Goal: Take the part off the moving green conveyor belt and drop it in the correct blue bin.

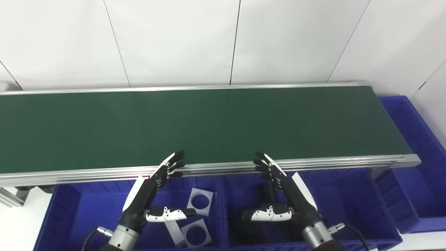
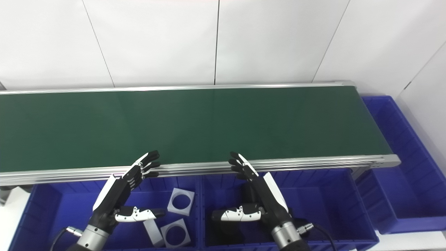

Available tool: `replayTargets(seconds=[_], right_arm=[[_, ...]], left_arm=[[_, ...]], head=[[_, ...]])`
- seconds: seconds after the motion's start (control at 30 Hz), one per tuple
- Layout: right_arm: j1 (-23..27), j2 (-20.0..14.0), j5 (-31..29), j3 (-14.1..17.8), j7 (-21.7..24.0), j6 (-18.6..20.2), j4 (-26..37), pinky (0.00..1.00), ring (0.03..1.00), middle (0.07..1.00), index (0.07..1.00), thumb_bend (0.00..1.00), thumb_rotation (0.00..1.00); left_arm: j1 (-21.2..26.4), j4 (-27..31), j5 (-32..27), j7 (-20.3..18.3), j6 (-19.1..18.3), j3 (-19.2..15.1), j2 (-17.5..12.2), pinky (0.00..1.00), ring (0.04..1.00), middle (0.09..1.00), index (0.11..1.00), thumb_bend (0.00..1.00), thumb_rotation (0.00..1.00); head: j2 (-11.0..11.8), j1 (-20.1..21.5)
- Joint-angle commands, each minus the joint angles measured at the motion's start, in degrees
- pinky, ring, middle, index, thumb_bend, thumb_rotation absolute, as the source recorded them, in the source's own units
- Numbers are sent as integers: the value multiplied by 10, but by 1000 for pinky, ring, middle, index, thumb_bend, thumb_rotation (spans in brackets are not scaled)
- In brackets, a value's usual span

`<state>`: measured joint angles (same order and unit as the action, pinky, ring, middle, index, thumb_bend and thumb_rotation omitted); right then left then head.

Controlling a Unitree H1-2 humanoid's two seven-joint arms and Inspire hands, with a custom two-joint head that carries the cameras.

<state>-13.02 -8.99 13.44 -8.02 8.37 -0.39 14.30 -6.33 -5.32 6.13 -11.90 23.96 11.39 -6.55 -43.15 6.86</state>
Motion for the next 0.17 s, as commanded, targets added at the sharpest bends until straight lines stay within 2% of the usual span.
replayTargets(seconds=[0.0,0.13], right_arm=[[4,-3,-4,0,-3,-17,16,835,881,904,950,791,166],[4,-2,-5,0,-3,-16,16,834,883,907,950,792,154]], left_arm=[[4,10,-4,6,17,-1,2,777,876,926,921,871,270],[4,10,0,7,16,-1,0,777,876,927,921,872,281]], head=[[0,-1],[1,0]])
